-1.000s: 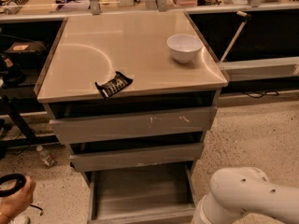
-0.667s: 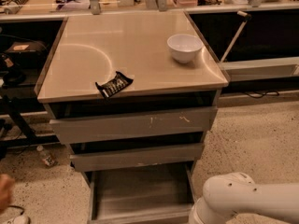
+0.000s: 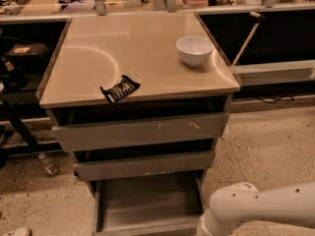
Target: Close bottom drawer
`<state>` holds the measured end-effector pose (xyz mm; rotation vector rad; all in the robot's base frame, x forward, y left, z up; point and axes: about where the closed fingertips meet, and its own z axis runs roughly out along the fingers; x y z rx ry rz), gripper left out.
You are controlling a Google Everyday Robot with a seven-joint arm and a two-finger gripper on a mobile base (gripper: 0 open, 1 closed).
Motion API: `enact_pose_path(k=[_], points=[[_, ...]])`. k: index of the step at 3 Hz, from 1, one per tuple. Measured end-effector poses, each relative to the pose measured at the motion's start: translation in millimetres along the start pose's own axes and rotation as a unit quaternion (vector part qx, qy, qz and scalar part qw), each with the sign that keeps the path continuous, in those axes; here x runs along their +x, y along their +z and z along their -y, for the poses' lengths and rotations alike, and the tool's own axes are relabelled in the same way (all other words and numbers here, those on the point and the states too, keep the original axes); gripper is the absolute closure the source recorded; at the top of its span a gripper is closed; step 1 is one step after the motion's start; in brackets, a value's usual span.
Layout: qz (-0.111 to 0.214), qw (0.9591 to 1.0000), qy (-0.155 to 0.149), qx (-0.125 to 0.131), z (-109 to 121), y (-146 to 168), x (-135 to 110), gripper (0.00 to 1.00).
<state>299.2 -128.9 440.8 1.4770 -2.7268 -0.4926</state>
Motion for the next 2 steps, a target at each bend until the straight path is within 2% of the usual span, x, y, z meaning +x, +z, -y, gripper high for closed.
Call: enact_pose_path(k=[1, 2], points=[[0.001, 0.9998, 0.019, -0.010, 8.5, 35.3, 5.5, 1.00], [0.003, 0.9979, 0.064, -0.007, 41.5, 94.6, 7.4, 1.00]])
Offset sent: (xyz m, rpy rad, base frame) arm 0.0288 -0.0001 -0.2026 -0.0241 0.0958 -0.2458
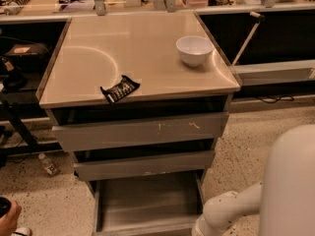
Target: Close bottom drawer
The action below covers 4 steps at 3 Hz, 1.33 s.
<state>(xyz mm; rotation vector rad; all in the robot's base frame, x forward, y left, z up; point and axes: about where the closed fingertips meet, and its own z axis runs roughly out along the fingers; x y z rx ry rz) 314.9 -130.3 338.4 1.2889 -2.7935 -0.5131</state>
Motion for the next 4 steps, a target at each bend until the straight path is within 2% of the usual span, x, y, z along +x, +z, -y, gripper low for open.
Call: enact_pose_path(k=[2, 3, 4], points=[[-0.008, 0.9969, 0.075, -0.022, 38.7, 101.4, 6.5, 1.00], [-0.008, 0.9969, 0.075, -0.022, 38.7, 101.7, 6.5, 1.00], [0.006, 0.9948, 0.102, -0.004, 65.3, 124.3, 6.2, 1.00]])
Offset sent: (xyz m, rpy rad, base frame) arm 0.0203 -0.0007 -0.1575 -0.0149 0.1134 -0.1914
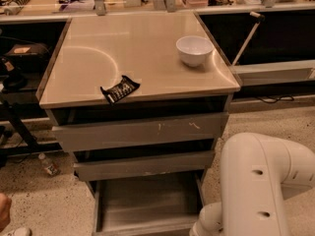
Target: Close bottom drawer
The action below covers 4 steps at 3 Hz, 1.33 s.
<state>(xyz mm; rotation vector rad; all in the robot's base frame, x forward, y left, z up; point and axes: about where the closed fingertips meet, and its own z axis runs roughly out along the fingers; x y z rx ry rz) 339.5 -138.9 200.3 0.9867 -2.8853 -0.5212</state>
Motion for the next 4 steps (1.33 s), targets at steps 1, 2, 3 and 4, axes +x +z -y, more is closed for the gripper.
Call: enact_pose_path(k=[1, 2, 3, 4], points=[[0.018, 0.9992, 0.029, 0.022, 28.8, 24.0, -9.8, 1.00], [0.029, 0.9979, 0.045, 0.036, 46.0, 37.7, -18.4, 1.00], [0.036, 0.9970, 0.046, 0.051, 54.8, 36.8, -26.1, 1.00], [0.036, 0.9965, 0.037, 0.065, 56.5, 26.4, -30.2, 1.00]])
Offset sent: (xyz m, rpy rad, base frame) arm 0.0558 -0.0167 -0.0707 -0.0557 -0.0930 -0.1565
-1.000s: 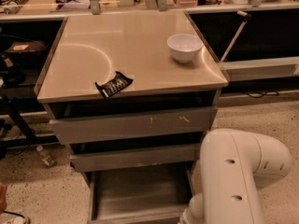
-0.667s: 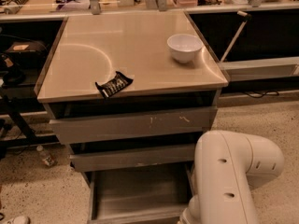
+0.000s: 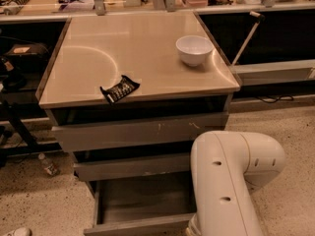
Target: Close bottom drawer
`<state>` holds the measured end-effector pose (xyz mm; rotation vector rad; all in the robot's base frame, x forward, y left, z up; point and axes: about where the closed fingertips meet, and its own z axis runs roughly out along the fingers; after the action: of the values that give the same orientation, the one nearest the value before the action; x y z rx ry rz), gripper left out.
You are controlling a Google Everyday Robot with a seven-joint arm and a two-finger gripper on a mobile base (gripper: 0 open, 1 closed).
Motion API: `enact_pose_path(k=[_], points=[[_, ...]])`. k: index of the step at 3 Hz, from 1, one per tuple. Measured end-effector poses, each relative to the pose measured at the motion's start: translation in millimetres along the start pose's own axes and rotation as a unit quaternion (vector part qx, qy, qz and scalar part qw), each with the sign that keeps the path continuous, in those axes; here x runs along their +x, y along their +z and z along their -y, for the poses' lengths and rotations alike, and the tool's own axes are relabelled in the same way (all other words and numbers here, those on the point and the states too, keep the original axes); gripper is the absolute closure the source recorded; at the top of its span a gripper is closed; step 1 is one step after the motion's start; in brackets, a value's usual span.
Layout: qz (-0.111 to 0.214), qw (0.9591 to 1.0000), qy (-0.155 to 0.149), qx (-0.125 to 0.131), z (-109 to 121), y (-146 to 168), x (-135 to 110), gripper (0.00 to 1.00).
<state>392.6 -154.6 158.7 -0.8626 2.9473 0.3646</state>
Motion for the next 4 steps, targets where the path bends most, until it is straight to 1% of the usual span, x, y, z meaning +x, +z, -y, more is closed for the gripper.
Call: enact_pose_path(k=[1, 4], points=[[-0.001, 1.0000, -0.002, -0.001, -1.5, -0.2, 1.2, 0.81], [-0.001, 1.0000, -0.002, -0.001, -1.6, -0.2, 1.2, 0.11]])
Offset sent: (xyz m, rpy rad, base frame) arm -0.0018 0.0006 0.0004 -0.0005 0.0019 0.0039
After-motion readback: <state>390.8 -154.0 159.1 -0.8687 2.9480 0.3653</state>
